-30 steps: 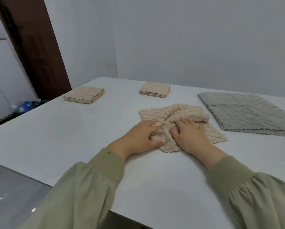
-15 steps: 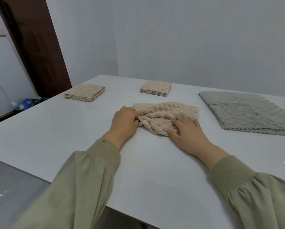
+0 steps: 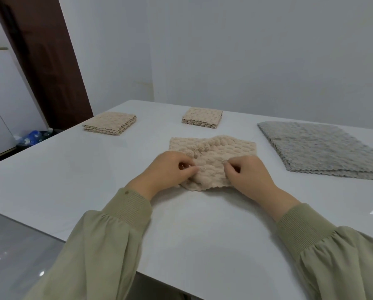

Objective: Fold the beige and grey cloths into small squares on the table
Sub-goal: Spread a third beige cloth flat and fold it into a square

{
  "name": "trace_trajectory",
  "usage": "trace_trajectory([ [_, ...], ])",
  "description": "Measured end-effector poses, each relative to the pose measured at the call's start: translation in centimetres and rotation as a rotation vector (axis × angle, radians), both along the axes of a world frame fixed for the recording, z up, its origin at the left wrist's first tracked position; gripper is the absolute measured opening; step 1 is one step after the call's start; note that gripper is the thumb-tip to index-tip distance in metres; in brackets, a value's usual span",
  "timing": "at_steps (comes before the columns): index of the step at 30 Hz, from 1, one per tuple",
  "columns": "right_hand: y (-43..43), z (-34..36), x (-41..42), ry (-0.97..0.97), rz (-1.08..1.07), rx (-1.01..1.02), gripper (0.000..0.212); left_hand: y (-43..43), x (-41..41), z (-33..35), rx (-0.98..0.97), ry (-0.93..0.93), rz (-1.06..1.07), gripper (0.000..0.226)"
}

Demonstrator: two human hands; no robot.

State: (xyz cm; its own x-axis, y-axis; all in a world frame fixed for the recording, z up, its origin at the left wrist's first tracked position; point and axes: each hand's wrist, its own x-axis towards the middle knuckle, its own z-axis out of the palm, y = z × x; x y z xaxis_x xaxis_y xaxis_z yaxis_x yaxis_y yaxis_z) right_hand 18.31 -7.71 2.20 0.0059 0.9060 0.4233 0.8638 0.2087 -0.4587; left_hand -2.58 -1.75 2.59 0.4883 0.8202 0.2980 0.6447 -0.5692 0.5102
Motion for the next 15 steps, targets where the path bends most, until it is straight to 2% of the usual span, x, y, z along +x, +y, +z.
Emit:
trace_trajectory([
  [2,-0.2,0.0,-0.1,-0.024,-0.059,0.122,0.043,0.0,0.0,0.2,0.039,0.014,0.079,0.019],
  [5,0.0,0.0,-0.2,-0.036,-0.104,0.176,0.030,0.4,-0.2,0.3,0.080,0.057,0.161,0.020],
  [7,0.4,-0.1,-0.3,0.001,-0.050,0.020,0.034,0.4,-0.5,0.3,0.066,0.037,0.151,0.019],
  [9,0.6,-0.5,-0.5,0.020,0.042,-0.236,0.045,0.1,-1.0,0.3,0.003,-0.004,0.102,0.016],
  [11,0.7,-0.4,-0.7,-0.023,0.064,-0.348,0.040,-0.3,-1.5,0.4,-0.087,-0.035,0.058,0.010],
  [13,0.5,0.3,-0.9,0.079,-0.009,-0.252,0.033,-0.3,-1.9,0.3,-0.155,-0.075,0.039,0.005],
  [14,0.3,0.7,-1.1,0.104,-0.071,-0.133,0.035,-0.3,-2.2,0.2,-0.181,-0.102,0.032,0.005],
  [15,0.4,0.8,-1.2,0.045,-0.114,-0.021,0.034,-0.3,-2.4,0.2,-0.207,-0.124,0.024,0.009],
])
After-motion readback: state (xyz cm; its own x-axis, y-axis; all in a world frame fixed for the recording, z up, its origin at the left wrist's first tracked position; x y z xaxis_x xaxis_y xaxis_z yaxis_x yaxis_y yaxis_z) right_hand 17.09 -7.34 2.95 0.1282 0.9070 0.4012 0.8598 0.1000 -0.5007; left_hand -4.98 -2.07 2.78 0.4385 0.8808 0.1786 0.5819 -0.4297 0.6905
